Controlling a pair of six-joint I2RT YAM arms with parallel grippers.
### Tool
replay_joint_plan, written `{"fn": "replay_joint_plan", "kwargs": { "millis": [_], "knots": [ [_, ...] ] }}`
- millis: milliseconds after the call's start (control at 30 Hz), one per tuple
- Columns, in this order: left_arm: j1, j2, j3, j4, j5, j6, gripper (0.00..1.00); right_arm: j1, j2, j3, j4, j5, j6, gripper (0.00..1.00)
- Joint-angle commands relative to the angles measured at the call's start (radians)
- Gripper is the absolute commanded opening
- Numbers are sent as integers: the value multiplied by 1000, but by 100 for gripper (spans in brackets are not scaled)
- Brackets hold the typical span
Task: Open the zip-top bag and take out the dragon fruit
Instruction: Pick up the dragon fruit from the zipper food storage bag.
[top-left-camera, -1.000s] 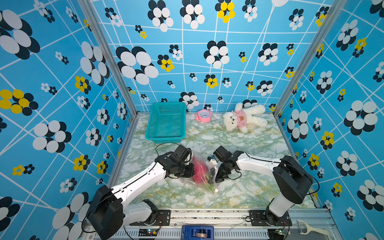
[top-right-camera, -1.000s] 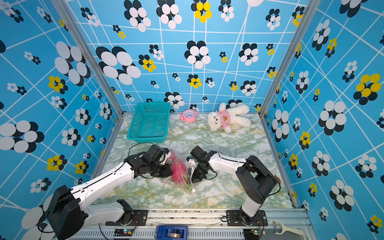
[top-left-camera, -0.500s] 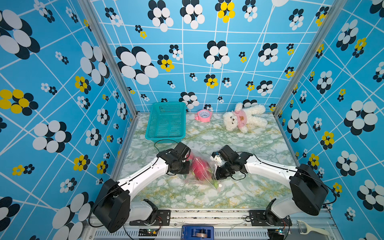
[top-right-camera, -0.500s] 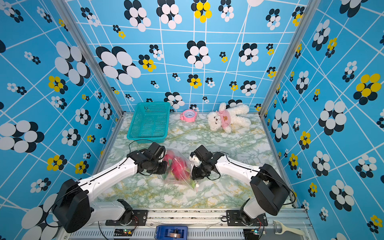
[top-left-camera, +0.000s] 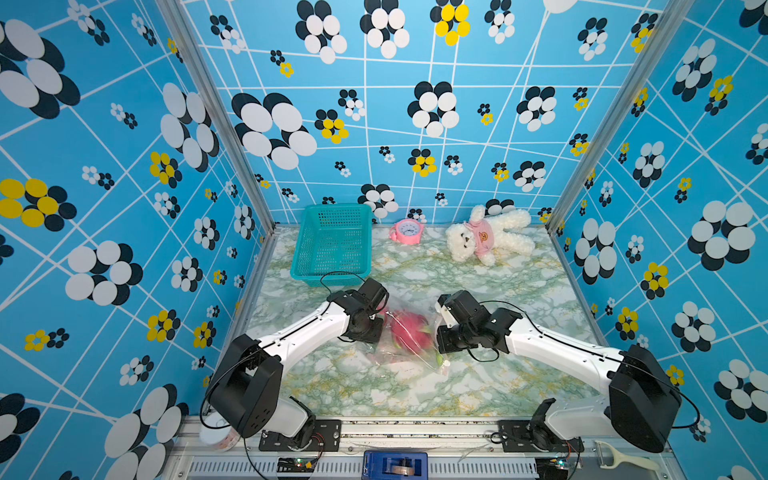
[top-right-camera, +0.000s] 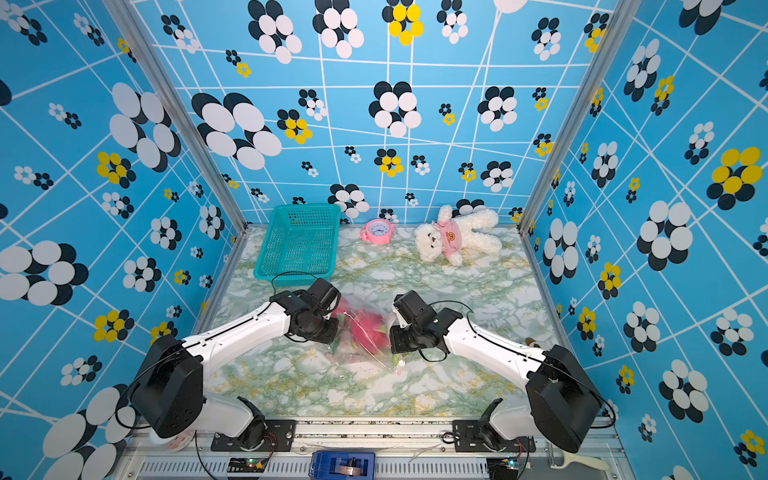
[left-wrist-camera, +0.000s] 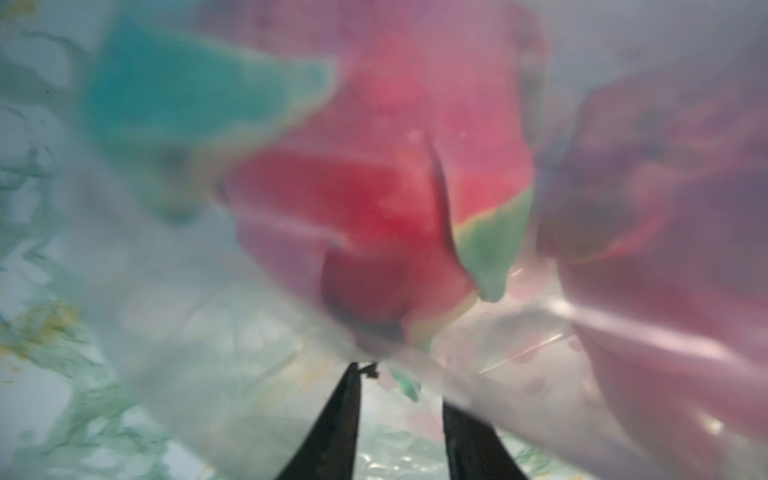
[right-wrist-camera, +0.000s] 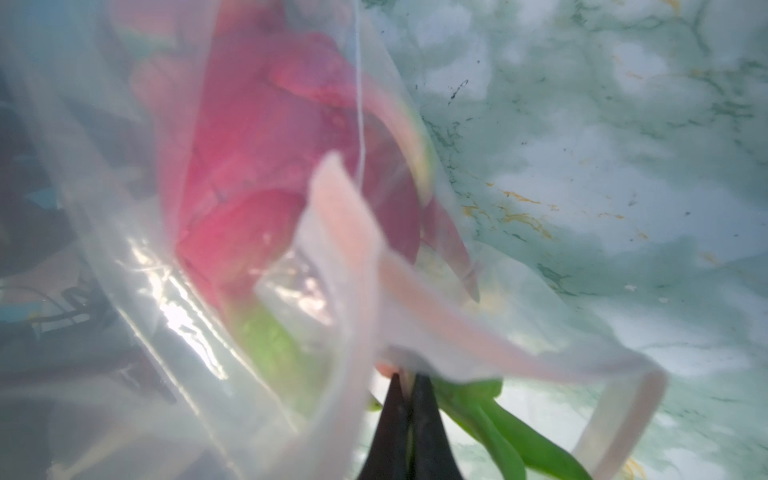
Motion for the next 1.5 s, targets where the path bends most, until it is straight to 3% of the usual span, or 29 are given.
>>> {"fn": "replay_joint_plan", "kwargs": {
  "millis": [0,267,400,633,700,867,1167,1467],
  "knots": [
    [30,-163,-33,34,139,-68,62,3,-2,-8,31,27,25,0],
    [135,-336,-214,56,302,-133,64,2,31,-4,47,-9,12,0],
    [131,-297,-250,107,331,-156,62,2,39,10,39,-11,7,0],
    [126,-185,-235,128,251,-143,54,2,43,22,29,-10,11,0],
    [127,-148,-221,147,248,-142,46,1,44,23,30,-7,13,0],
    [129,-63,-164,121,196,-115,0,2,37,32,19,9,15,0],
    [168,-114,-157,21,32,-13,0,-66,-31,7,21,22,37,0],
    [223,-119,-157,16,-2,5,0,-138,-110,28,-101,36,-32,0]
  ]
}}
